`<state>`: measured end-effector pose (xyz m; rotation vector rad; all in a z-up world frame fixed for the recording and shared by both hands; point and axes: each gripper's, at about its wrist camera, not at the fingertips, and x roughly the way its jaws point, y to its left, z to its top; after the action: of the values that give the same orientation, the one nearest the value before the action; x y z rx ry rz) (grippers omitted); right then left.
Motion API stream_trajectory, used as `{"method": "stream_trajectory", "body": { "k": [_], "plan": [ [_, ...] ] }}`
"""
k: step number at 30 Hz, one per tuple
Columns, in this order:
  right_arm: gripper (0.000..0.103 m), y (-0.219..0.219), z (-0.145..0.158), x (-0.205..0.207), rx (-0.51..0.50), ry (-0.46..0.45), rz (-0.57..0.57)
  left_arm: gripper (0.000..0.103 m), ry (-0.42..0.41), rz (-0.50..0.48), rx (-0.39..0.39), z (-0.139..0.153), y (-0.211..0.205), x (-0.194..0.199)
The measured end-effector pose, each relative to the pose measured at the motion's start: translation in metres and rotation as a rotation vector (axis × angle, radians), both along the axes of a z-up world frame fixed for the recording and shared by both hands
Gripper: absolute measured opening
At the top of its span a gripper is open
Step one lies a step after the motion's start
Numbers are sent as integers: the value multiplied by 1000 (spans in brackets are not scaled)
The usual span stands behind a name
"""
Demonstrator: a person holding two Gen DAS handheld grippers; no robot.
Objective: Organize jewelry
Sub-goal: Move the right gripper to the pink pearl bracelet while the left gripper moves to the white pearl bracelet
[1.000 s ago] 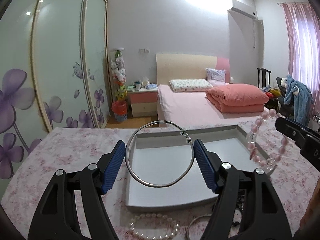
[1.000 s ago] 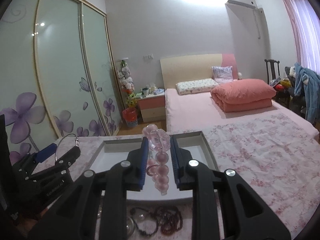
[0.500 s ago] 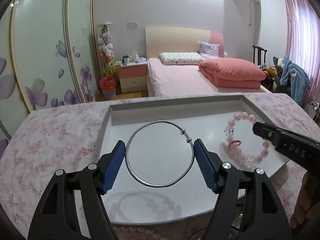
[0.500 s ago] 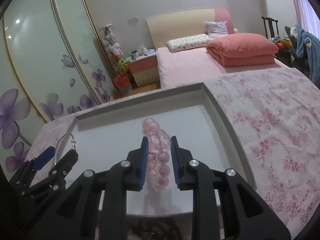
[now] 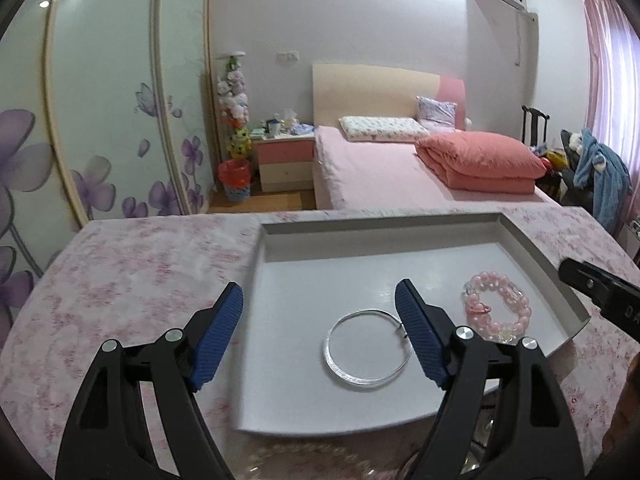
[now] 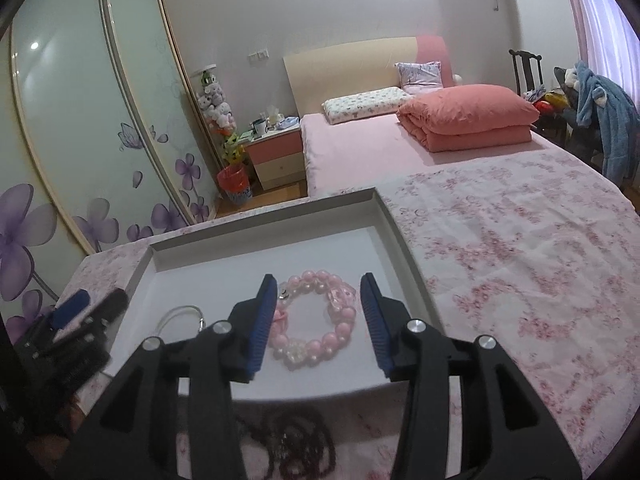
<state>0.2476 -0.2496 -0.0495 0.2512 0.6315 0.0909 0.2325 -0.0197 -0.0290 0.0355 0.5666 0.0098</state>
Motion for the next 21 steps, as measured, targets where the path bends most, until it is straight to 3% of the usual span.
{"method": "stream_trajectory", "body": {
  "k": [10, 15, 21],
  "plan": [
    [43, -3, 3, -59, -26, 37, 66, 78, -15, 48, 3, 11, 39, -66],
    [43, 5, -17, -88, -72, 130, 167, 78, 23, 62, -9, 4, 57, -93],
    [35, 21, -43, -114, -146, 214, 260, 78, 58, 88, -34, -4, 71, -112]
  ]
}}
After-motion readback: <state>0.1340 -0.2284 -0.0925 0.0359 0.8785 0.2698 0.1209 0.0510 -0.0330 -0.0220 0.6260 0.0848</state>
